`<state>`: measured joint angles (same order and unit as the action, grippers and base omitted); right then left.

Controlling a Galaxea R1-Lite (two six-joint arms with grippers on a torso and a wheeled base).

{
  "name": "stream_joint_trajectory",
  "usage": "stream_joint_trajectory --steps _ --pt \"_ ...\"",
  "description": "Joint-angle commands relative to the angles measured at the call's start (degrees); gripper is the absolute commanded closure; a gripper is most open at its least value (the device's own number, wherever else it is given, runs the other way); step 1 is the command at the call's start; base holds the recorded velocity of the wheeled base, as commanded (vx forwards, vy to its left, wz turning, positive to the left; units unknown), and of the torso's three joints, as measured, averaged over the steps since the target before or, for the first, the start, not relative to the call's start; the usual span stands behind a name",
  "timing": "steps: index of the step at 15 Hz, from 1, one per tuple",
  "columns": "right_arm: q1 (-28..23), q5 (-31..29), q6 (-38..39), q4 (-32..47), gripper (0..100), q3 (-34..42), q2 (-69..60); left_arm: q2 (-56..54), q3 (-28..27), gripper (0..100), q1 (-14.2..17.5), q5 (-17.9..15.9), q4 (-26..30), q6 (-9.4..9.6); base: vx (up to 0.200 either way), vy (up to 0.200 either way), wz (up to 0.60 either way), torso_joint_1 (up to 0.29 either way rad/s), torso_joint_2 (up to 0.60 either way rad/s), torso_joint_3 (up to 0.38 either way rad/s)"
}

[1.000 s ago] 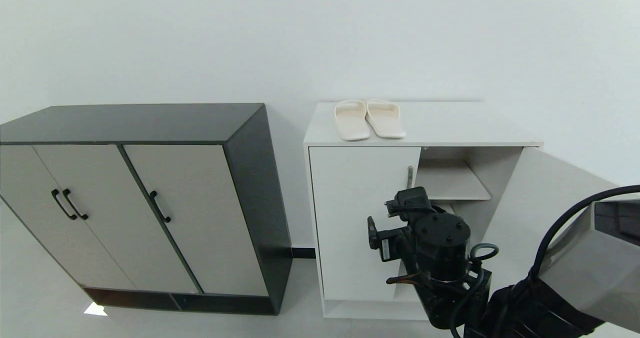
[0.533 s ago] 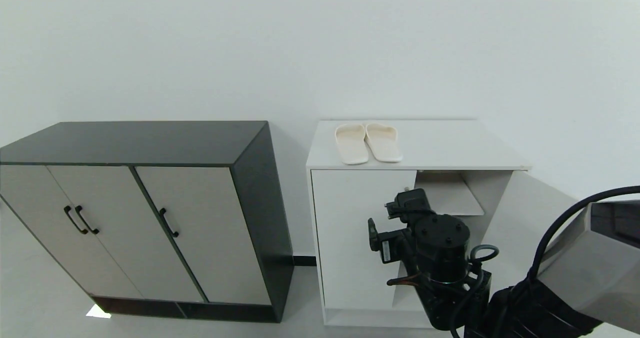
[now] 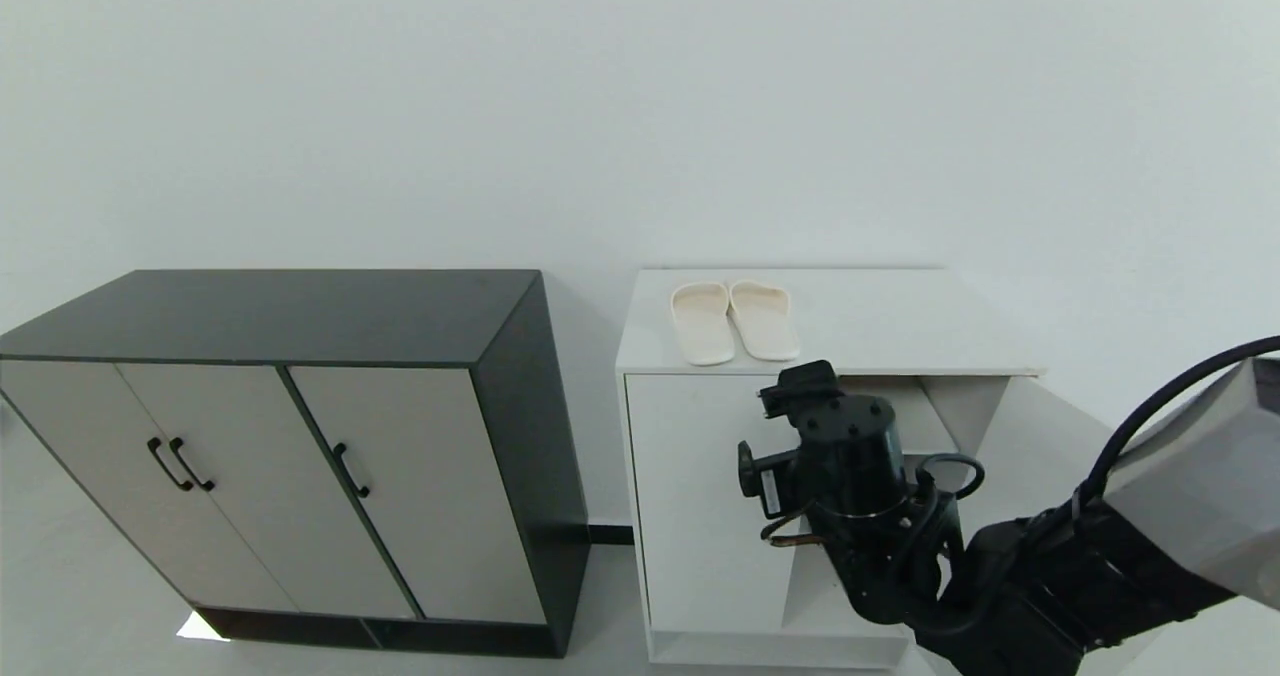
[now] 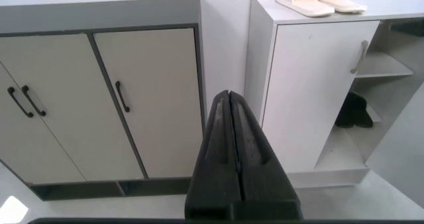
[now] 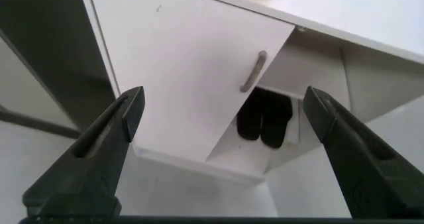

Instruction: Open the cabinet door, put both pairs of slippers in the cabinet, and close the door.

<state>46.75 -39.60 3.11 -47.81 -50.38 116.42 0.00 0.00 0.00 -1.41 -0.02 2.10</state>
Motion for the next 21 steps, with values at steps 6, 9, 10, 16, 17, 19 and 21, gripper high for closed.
stream_joint_trajectory --steps 6,9,10,16,17,19,21 --pt "-1.05 3.74 9.90 13.45 0 -10.09 -2.78 0.09 0.00 100 0.00 -0.08 0.02 0.01 0.067 0.000 0.00 0.004 -0.01 -0.004" --pt "-1.05 3.65 9.72 11.16 0 -9.82 -1.46 0.09 0.00 100 0.00 -0.08 0.02 0.01 0.200 0.000 0.00 0.005 0.00 0.004" --pt "-1.05 3.65 9.72 10.99 0 -9.82 -1.37 0.09 0.00 100 0.00 -0.08 0.02 0.01 0.200 0.000 0.00 -0.012 -0.01 0.002" --pt "-1.05 3.65 9.72 10.90 0 -9.73 -1.46 0.09 0.00 100 0.00 -0.08 0.02 0.01 0.200 0.000 0.00 0.010 0.00 0.002" --pt "-1.05 3.65 9.81 10.90 0 -9.73 -1.46 0.09 0.00 100 0.00 -0.08 0.02 0.01 0.200 0.000 0.00 -0.002 0.00 0.002" --pt "-1.05 3.65 9.81 10.90 0 -9.73 -1.46 0.09 0.00 100 0.00 -0.08 0.02 0.01 0.200 0.000 0.00 0.000 0.00 0.005" --pt "-1.05 3.65 9.72 10.90 0 -9.21 -1.11 0.09 0.00 100 0.00 -0.08 0.02 -0.08 0.200 0.000 0.00 0.002 0.00 0.002"
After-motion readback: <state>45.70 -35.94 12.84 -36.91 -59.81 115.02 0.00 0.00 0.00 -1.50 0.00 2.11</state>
